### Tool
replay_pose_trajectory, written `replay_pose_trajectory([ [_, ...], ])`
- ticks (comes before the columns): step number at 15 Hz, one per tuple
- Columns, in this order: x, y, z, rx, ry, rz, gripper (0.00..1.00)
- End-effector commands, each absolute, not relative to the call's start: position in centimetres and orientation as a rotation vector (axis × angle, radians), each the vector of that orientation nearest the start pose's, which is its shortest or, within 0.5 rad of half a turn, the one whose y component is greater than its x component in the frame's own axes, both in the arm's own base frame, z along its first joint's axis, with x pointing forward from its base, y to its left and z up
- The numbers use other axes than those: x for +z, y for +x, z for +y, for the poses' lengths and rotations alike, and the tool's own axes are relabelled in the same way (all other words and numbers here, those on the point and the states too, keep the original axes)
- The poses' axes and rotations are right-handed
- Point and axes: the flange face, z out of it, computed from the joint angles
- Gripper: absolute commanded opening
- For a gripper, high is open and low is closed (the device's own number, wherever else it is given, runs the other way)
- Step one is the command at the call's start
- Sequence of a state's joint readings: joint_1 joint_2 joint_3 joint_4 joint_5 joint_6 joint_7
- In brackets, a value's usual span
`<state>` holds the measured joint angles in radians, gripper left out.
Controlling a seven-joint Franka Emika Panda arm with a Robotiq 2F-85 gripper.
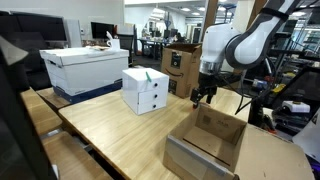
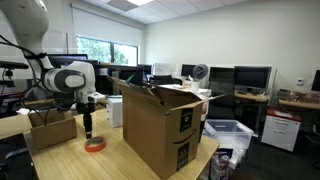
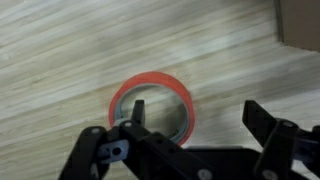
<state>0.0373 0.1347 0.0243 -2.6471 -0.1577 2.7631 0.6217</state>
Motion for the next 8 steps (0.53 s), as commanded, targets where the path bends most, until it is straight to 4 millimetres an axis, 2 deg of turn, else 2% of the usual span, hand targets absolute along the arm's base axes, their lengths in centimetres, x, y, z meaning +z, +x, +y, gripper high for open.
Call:
replay_pose_trajectory([
  [1,18.1,43.2,3.1,-0.023,-3.132,0.671,1.00],
  [8,16.9,44.1,3.1,-0.020,-3.135,0.678,0.99],
])
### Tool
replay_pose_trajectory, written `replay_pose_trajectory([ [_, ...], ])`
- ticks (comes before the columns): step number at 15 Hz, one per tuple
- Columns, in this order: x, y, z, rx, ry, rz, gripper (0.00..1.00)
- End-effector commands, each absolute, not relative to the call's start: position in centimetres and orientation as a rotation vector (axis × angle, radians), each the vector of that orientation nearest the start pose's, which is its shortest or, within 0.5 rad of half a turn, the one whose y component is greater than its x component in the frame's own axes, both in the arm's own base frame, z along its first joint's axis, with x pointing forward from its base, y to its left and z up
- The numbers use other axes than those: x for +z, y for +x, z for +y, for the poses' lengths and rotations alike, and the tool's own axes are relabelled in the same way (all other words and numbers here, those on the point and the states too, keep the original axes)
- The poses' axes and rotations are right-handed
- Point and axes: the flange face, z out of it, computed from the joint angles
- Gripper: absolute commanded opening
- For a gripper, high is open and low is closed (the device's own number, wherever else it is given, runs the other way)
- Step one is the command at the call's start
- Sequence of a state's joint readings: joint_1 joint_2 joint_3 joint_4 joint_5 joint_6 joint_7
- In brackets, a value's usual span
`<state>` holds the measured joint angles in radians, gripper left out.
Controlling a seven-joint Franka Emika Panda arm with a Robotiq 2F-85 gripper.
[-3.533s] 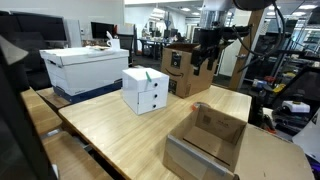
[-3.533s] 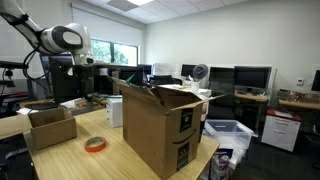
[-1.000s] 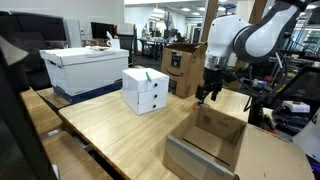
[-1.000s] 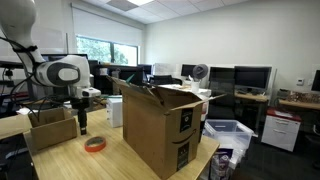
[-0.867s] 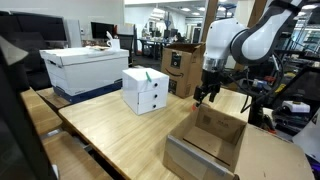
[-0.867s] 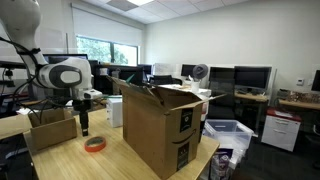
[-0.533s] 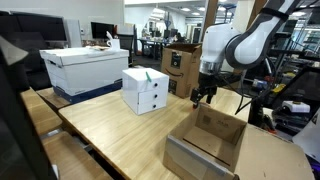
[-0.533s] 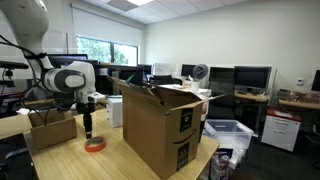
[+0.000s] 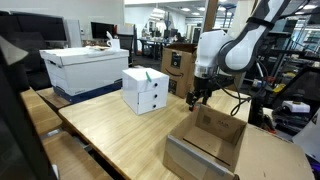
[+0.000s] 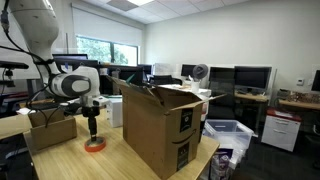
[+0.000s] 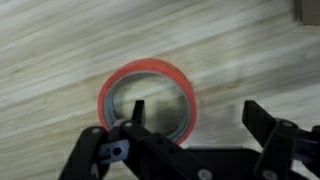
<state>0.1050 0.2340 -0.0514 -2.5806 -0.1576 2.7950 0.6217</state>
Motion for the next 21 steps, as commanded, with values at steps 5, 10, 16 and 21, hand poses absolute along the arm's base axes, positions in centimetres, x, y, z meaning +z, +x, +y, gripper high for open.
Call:
replay_pose_trajectory([
  [5,16.7,44.1,2.9,-0.008,-3.144,0.678,0.62],
  [10,16.9,43.8,2.5,0.000,-3.141,0.690,0.33],
  [16,18.3,43.6,2.8,0.024,-3.150,0.637,0.05],
  [21,20.8,43.9,3.5,0.110,-3.190,0.582,0.06],
])
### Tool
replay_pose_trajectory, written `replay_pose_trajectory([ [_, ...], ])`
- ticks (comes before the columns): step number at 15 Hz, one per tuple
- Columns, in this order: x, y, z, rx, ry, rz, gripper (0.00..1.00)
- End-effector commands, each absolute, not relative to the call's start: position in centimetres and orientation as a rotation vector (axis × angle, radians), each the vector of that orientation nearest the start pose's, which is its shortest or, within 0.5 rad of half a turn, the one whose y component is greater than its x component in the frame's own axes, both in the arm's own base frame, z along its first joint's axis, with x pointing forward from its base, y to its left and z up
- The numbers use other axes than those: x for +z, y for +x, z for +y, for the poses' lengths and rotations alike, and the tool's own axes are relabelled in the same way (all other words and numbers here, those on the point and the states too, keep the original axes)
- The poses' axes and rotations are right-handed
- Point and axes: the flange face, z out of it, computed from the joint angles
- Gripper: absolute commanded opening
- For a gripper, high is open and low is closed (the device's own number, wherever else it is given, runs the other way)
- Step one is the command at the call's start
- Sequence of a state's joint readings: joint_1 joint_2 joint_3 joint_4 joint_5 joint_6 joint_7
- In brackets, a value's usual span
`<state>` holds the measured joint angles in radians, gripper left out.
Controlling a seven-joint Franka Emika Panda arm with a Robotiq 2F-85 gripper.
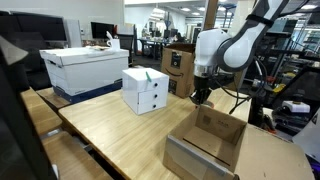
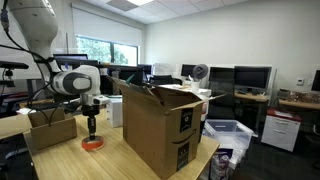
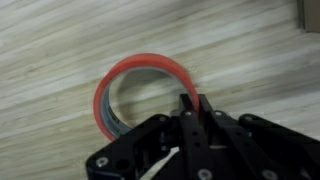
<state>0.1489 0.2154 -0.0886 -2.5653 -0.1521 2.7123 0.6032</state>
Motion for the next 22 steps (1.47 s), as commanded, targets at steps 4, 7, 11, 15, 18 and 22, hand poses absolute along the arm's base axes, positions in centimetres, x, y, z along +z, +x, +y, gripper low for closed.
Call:
replay_pose_trajectory([
  [4,24.5,45.4,4.6,0.171,-3.245,0.527,0.06],
  [7,27.4,46.9,6.1,0.197,-3.263,0.503,0.06],
  [11,30.3,49.2,8.5,0.177,-3.271,0.467,0.06],
  [15,31.6,51.3,11.1,0.128,-3.267,0.418,0.06],
  [18,31.6,52.4,12.8,0.090,-3.267,0.376,0.06],
  [22,31.2,55.0,15.3,0.039,-3.270,0.333,0.06],
])
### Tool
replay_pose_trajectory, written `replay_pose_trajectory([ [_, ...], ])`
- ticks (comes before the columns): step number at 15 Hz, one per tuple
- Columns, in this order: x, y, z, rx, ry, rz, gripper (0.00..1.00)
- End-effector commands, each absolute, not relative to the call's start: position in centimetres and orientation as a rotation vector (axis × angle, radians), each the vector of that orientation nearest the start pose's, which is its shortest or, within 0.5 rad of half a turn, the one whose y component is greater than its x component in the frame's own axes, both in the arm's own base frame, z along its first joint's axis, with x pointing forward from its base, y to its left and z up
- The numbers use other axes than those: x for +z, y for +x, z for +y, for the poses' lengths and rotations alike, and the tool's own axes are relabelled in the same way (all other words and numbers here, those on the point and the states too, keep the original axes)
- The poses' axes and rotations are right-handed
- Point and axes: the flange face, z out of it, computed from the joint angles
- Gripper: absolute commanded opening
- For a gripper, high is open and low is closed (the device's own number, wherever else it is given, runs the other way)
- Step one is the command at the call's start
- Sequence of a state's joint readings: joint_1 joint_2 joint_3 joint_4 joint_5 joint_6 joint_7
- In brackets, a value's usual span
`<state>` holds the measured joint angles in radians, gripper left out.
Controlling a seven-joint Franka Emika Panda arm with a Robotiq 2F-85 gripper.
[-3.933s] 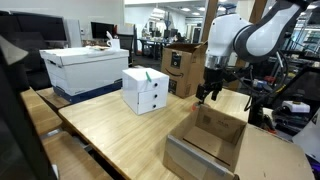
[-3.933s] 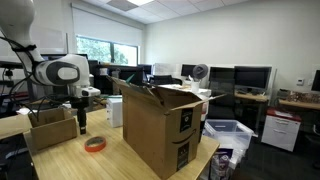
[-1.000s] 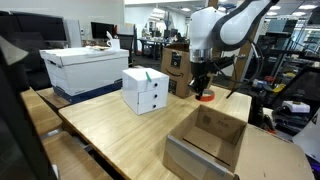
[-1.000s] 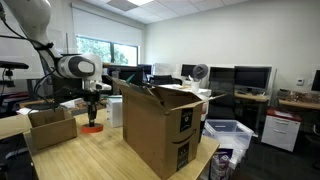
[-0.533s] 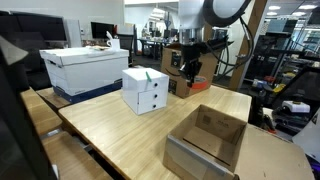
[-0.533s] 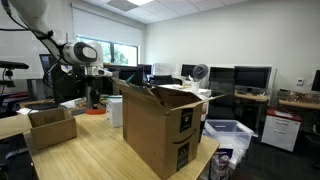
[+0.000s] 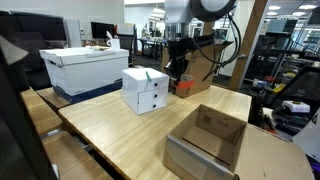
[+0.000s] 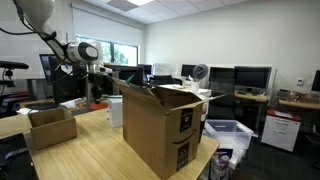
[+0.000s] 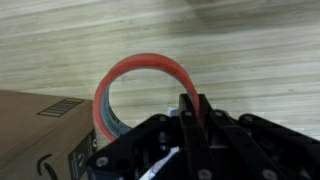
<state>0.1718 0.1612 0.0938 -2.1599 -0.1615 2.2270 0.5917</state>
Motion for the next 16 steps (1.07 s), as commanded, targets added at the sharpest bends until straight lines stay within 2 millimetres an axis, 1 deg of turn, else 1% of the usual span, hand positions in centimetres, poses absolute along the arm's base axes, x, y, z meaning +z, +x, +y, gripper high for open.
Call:
replay_pose_trajectory([
  [1,31.3,55.6,15.6,0.035,-3.270,0.330,0.06],
  [4,32.2,57.4,15.9,0.018,-3.254,0.353,0.06],
  [7,33.7,58.6,15.1,0.000,-3.256,0.403,0.06],
  [10,35.6,59.4,13.8,0.028,-3.265,0.456,0.06],
  [12,36.6,60.0,13.2,0.015,-3.260,0.480,0.06],
  [14,37.3,60.7,12.8,-0.022,-3.243,0.493,0.06],
  [16,36.9,61.1,13.0,-0.024,-3.227,0.507,0.06],
])
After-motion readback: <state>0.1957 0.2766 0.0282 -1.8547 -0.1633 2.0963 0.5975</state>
